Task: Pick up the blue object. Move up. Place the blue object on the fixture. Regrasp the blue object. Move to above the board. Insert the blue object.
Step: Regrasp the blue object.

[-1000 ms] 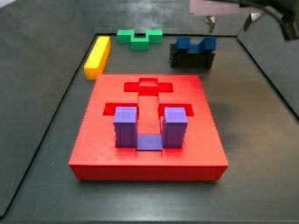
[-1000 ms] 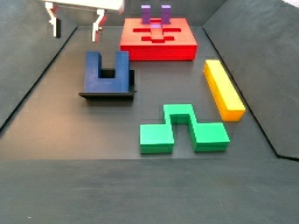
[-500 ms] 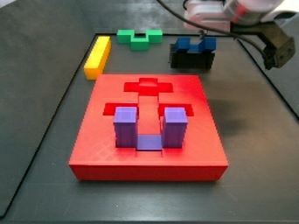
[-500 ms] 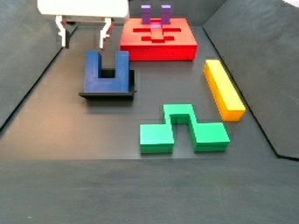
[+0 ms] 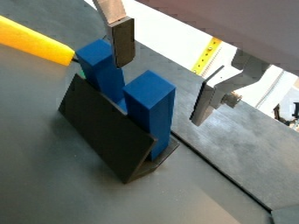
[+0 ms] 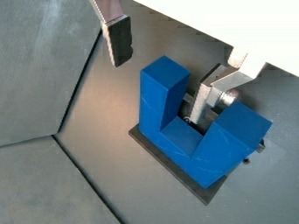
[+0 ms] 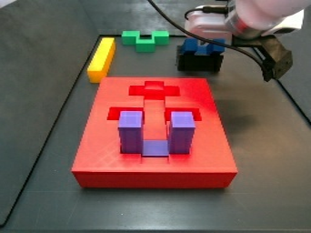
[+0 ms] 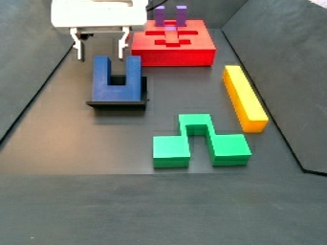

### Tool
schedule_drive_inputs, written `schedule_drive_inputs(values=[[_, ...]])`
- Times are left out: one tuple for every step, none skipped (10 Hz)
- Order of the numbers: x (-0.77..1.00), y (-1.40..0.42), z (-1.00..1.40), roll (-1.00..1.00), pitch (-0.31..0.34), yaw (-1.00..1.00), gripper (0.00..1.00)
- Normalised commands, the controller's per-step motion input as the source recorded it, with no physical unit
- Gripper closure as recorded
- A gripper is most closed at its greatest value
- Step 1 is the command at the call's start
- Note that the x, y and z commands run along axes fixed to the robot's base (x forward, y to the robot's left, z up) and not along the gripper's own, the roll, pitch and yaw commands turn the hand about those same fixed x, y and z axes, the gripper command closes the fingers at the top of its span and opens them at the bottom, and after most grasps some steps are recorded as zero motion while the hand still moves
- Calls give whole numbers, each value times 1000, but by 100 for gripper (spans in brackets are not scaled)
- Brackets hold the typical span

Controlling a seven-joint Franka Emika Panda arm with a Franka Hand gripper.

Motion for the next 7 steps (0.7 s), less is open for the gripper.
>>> schedule_drive_inputs(values=[[89,0,-91,106,0,26,0],[100,49,-169,180,0,17,0],[60,51,-229,203,0,23,0],[29,9,-243,234,0,37,0],[17,0,-206,183,0,37,0],[20,0,-191,151,0,37,0],[6,0,-43,40,0,0,0]])
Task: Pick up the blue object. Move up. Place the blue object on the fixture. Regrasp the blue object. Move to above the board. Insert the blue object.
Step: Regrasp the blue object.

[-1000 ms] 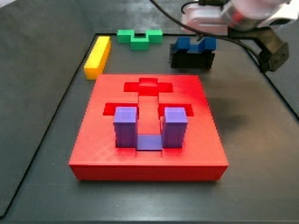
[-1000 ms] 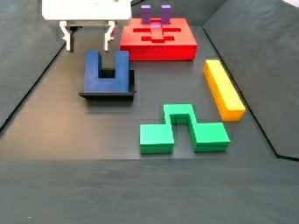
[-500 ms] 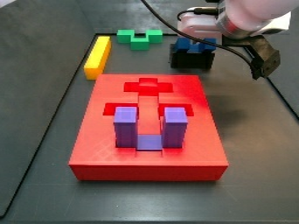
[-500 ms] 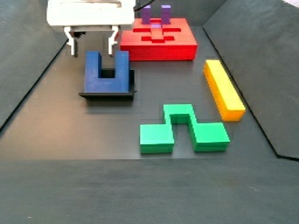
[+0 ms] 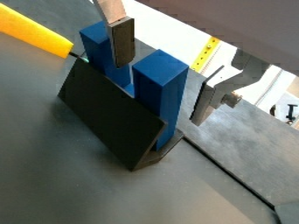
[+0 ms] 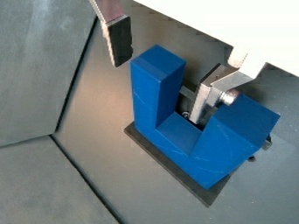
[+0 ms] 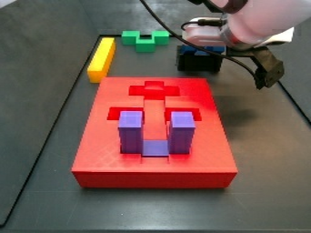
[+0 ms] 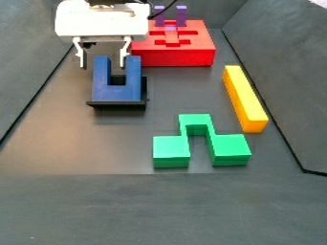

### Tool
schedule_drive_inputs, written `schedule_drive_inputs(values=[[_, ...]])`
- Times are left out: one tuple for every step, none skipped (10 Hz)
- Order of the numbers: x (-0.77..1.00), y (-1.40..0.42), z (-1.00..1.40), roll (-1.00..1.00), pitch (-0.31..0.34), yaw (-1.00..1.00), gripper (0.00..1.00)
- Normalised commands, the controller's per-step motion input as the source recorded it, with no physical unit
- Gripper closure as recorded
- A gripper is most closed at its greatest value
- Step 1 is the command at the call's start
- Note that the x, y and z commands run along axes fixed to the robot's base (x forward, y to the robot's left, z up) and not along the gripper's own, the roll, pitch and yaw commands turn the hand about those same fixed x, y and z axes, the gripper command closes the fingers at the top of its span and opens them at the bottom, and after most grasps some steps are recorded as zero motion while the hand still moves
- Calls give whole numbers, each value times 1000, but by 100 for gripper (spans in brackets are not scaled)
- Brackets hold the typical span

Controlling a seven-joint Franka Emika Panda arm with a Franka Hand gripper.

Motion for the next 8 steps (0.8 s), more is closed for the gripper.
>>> schedule_drive_inputs(values=[[0,0,0,74,0,0,0],[0,0,0,34,0,0,0],[0,0,-29,0,0,0,0],[0,0,-131,-14,0,0,0],[0,17,-60,-89,0,0,0],[0,160,0,-183,0,23,0],[0,200,-49,-111,0,66,0],[0,109,-89,-66,0,46,0]])
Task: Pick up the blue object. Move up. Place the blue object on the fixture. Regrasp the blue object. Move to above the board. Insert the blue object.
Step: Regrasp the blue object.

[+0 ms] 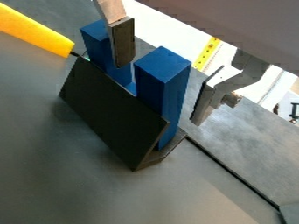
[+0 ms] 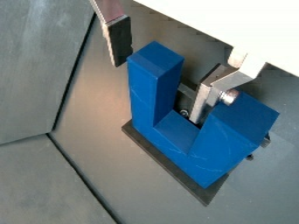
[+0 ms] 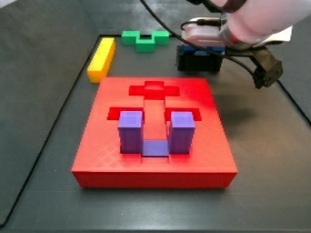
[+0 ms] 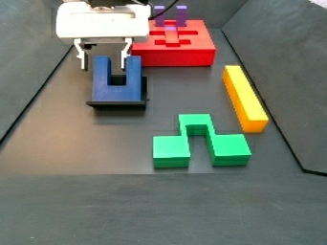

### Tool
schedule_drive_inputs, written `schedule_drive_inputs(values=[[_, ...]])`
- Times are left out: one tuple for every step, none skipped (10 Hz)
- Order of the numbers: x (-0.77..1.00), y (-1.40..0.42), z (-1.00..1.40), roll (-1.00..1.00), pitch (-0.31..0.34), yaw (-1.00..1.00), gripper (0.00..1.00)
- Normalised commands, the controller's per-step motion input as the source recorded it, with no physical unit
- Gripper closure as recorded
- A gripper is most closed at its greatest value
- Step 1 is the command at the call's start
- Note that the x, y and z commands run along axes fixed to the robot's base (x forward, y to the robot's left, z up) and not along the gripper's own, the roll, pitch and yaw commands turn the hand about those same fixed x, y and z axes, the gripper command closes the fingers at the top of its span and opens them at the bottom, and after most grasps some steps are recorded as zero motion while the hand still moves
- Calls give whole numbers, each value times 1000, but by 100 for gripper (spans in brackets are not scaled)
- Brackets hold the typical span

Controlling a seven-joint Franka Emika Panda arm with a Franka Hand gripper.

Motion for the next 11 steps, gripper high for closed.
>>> schedule_drive_inputs(values=[[0,0,0,0,0,0,0],[0,0,0,0,0,0,100],[0,0,0,0,0,0,100],[0,0,0,0,0,0,100],[0,0,0,0,0,0,100],[0,0,0,0,0,0,100],[0,0,0,0,0,0,100],[0,0,0,0,0,0,100],[0,0,0,0,0,0,100],[0,0,0,0,0,0,100],[0,0,0,0,0,0,100]])
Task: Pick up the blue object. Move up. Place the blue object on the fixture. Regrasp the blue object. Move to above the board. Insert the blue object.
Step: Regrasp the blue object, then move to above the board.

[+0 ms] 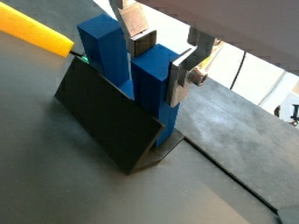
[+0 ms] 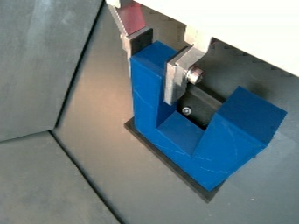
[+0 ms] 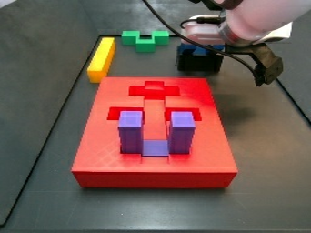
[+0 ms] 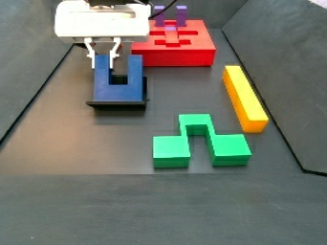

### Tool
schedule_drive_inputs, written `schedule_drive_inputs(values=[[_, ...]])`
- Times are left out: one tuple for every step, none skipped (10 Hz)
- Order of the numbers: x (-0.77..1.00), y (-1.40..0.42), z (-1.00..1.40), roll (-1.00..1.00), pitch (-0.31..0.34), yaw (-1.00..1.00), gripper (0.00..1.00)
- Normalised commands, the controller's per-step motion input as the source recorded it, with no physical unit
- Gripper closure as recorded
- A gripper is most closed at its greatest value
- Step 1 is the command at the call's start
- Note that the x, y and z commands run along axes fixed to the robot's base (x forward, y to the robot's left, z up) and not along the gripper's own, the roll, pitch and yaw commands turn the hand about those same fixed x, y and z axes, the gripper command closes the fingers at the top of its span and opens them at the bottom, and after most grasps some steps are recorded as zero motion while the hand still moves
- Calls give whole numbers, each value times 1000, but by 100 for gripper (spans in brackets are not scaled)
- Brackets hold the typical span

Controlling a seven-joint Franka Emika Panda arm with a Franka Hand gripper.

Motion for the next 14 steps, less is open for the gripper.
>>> schedule_drive_inputs(values=[[0,0,0,0,0,0,100],[0,0,0,0,0,0,100],[0,0,0,0,0,0,100],[0,0,0,0,0,0,100],[0,0,0,0,0,0,100],[0,0,0,0,0,0,100],[0,0,1400,0,0,0,100],[-6,12,1400,-32,-4,9,100],[-34,34,1400,-100,-45,10,100],[-45,30,1400,-73,-38,-1,100],[-46,23,1400,-54,-22,-12,100],[-40,23,1400,-19,-2,-22,100],[-38,18,1400,-12,16,-24,100],[-12,11,725,-17,35,-19,100]])
